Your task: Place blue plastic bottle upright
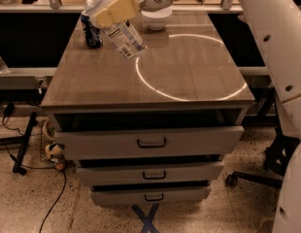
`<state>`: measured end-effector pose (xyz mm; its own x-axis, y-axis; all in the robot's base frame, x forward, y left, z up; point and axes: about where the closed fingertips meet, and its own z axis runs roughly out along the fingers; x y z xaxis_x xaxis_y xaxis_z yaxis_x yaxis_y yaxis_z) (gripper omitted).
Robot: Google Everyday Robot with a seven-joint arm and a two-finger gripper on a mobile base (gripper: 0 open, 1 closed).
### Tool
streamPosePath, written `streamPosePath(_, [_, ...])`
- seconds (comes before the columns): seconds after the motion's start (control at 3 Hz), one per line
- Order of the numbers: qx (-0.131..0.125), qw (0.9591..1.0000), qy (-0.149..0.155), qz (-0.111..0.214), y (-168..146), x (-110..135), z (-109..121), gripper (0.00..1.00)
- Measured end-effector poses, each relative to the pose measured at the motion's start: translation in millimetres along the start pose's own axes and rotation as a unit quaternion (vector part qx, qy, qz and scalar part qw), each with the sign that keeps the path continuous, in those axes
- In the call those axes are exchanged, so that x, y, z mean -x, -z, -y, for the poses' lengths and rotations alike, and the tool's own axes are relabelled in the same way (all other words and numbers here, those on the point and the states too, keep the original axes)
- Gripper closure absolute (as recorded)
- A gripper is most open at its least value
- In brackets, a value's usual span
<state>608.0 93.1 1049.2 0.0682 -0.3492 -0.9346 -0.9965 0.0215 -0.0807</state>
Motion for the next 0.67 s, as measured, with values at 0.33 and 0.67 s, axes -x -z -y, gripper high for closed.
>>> streamPosePath(0.33, [0.000,1.0000,0.000,0.000,0.0,0.0,0.0,1.00])
streamPosePath(0.67, [-0.042,0.9981,0.008,0.045,3.8,3.7,6.9,1.00])
